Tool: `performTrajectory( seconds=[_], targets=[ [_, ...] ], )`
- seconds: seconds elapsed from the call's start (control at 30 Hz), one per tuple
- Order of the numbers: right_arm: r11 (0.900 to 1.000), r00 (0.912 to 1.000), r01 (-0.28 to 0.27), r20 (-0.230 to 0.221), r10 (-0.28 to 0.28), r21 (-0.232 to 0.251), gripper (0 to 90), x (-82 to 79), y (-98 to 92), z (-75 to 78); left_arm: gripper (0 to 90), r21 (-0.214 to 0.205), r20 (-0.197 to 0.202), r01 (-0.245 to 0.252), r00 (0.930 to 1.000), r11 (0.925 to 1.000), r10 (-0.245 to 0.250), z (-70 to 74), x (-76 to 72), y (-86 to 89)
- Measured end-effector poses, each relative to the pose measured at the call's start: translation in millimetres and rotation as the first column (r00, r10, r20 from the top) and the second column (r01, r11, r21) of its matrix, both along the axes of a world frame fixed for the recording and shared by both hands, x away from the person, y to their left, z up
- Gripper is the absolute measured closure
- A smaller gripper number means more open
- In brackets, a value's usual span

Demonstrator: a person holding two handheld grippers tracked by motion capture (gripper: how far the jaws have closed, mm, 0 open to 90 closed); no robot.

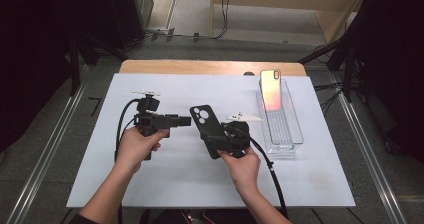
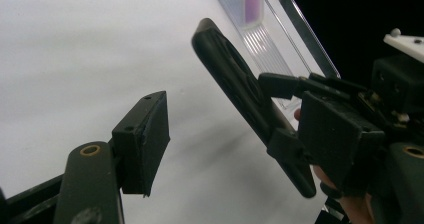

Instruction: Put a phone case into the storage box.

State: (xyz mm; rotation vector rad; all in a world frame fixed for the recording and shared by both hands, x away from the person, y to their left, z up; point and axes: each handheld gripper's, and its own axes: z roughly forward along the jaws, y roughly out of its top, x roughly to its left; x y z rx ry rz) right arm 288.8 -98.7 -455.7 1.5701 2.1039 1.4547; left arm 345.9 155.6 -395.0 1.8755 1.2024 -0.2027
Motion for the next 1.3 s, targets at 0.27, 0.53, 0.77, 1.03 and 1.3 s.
performTrajectory(
  seconds=[0.27, 0.53, 0.77, 1.03, 1.3],
  targets=[
    [0.9979, 0.9996, 0.027, 0.002, -0.027, 0.059, 13.1, -3.4, 8.0, -6.0, 31.0, 0.019, -0.003, -0.061, 0.9981, 0.9979, 0.061, -0.6, 7.3, -3.4],
    [0.9971, 0.9996, 0.024, 0.012, -0.024, 0.072, 13.1, -5.8, 16.9, -11.3, 37.9, 0.033, -0.028, -0.099, 0.9946, 0.9946, 0.1, -5.1, 14.3, -7.5],
    [0.9959, 0.9993, 0.022, 0.027, -0.025, 0.088, 13.1, -8.2, 23.2, -13.4, 46.1, -0.003, -0.068, -0.137, 0.9884, 0.9906, 0.136, -8.2, 19.8, -7.5],
    [0.9947, 0.9987, 0.01, 0.05, -0.015, 0.103, 13.1, -10.9, 29.3, -14.0, 62.4, -0.034, -0.091, -0.141, 0.9864, 0.9895, 0.137, -10.5, 21.3, -9.5],
    [0.9947, 0.9986, 0.002, 0.052, -0.007, 0.103, 12.9, -10.8, 32.5, -16.3, 72.8, -0.068, -0.098, -0.149, 0.985, 0.9865, 0.142, -10.8, 19.4, -10.0]
  ],
)
